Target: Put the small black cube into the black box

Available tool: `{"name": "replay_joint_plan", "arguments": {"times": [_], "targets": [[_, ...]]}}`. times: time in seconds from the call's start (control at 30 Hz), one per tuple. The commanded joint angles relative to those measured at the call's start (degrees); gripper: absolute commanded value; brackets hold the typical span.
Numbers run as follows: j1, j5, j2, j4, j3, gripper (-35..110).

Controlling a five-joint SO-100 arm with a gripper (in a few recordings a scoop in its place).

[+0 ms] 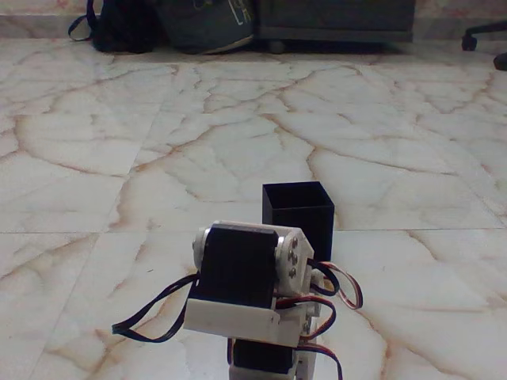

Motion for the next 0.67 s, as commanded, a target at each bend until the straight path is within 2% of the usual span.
{"name": "replay_joint_plan", "arguments": {"times": [0.0,0.57,0.63], "targets": [[-0.3,0.4,0.1,0.1,-0.2,4],[-0.3,0.4,0.4,0.3,-0.2,4],[-2.8,0.4,0.9,0.8,-0.2,4]]}}
